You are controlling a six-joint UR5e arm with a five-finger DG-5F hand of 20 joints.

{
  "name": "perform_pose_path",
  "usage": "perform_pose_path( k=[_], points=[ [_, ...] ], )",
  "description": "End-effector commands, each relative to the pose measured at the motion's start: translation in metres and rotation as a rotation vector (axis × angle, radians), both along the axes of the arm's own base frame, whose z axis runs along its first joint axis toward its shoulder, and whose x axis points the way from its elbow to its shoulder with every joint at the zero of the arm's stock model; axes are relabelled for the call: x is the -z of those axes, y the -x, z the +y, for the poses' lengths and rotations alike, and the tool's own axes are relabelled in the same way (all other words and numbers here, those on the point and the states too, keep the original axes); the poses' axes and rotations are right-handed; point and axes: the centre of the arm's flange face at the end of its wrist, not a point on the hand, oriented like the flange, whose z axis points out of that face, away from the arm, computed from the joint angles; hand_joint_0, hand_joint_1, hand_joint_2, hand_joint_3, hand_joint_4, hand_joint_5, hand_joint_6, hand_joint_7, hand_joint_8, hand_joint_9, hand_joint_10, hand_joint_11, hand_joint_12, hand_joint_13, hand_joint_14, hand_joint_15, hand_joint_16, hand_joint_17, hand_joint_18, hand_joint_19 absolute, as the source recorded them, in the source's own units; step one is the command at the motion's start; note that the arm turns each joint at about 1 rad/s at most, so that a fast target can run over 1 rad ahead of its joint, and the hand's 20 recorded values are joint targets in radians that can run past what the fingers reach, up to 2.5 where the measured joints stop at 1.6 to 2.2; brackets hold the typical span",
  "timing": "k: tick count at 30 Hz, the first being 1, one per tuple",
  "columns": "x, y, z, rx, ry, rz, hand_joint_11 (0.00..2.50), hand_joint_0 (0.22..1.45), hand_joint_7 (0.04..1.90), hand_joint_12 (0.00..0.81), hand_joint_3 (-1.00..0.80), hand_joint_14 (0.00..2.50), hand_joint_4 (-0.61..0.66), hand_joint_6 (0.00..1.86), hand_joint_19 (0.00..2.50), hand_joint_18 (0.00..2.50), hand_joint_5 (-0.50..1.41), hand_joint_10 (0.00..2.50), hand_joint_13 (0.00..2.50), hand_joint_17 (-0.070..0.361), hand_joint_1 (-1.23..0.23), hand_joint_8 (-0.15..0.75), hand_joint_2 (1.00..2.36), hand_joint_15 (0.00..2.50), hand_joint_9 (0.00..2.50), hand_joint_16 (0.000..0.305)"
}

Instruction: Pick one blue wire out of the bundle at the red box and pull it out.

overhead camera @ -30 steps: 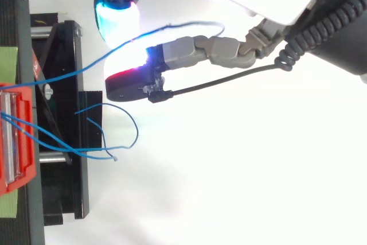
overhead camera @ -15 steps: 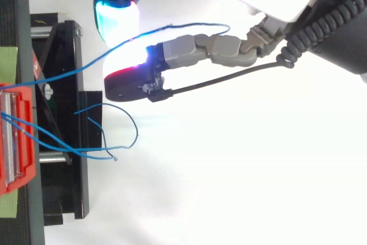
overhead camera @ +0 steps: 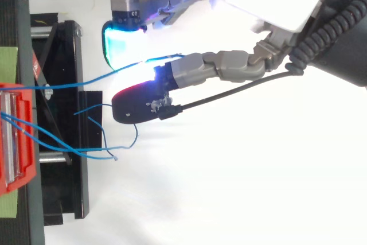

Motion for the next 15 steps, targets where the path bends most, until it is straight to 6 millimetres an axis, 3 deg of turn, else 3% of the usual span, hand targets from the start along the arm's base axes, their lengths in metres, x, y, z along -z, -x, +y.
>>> perform_pose_path(
  k=[1, 15],
  points=[
    [0.0009, 0.0010, 0.0023, -0.003, -0.034, -0.003, 0.58, 0.63, 1.17, 0.466, -0.41, 0.01, 0.28, 0.77, 0.48, 0.65, -0.15, 0.02, 0.58, 0.135, -0.82, 0.357, 1.01, 0.30, 0.81, 0.060],
    [0.0032, 0.0031, 0.0033, -0.005, -0.048, 0.011, 0.59, 0.55, 1.11, 0.472, -0.45, 0.01, 0.25, 0.77, 0.51, 0.63, -0.16, 0.02, 0.56, 0.139, -0.75, 0.363, 1.00, 0.31, 0.79, 0.062]
  ],
)
